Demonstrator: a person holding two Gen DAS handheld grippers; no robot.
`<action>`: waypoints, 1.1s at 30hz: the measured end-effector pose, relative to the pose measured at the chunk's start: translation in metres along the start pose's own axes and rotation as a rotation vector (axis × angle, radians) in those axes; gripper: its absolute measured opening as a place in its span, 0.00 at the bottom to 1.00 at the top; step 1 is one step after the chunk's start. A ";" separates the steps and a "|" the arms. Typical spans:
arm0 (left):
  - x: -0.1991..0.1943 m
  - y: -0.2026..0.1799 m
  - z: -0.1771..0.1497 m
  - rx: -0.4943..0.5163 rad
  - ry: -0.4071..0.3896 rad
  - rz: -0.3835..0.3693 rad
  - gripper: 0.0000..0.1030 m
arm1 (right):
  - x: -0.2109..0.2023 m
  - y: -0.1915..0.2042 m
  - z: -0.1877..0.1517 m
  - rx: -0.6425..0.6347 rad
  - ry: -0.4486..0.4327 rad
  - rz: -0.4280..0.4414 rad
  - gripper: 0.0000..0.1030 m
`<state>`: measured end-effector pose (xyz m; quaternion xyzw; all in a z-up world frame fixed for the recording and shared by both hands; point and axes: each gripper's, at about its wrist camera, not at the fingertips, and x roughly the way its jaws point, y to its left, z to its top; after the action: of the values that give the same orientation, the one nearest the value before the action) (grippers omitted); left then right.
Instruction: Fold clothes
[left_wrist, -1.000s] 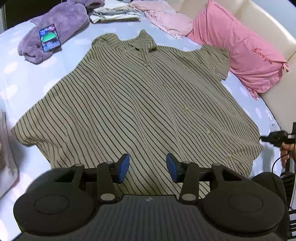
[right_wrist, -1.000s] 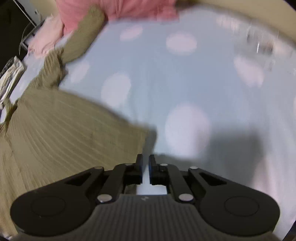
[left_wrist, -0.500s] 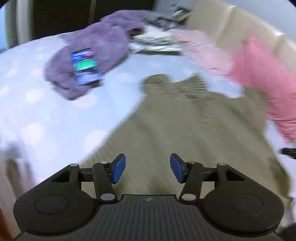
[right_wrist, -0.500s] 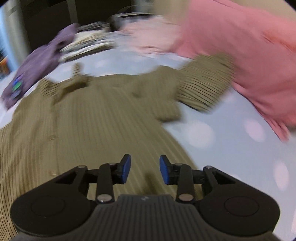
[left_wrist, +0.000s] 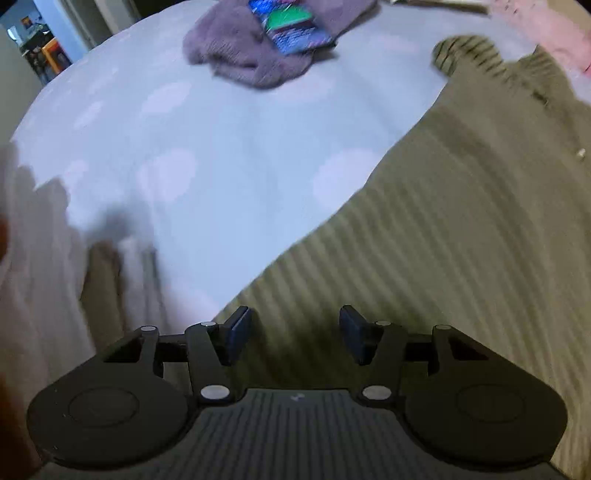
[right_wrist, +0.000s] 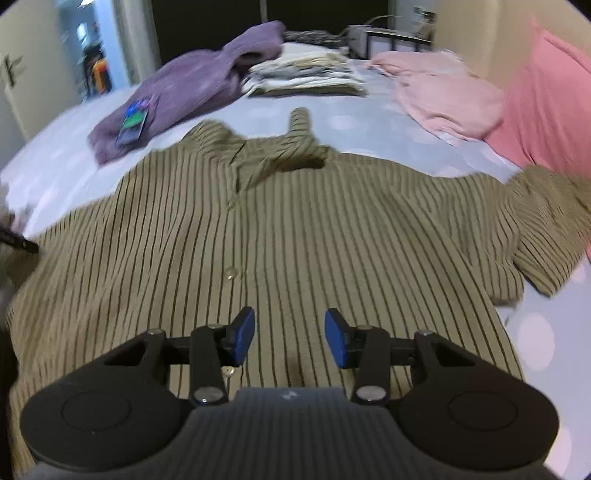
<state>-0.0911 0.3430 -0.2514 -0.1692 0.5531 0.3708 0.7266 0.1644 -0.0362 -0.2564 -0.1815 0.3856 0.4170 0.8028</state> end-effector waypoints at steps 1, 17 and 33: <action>-0.003 0.001 -0.005 -0.006 0.006 0.009 0.50 | 0.001 0.002 -0.001 -0.002 0.003 0.003 0.44; -0.018 0.009 -0.038 0.074 -0.072 0.103 0.00 | -0.032 -0.061 -0.024 0.169 -0.075 -0.145 0.44; -0.016 -0.015 -0.042 0.070 -0.113 0.148 0.21 | 0.052 -0.202 0.021 0.416 -0.057 -0.275 0.61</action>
<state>-0.1108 0.3000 -0.2526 -0.0815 0.5348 0.4128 0.7327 0.3558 -0.1144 -0.2893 -0.0510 0.4119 0.2204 0.8827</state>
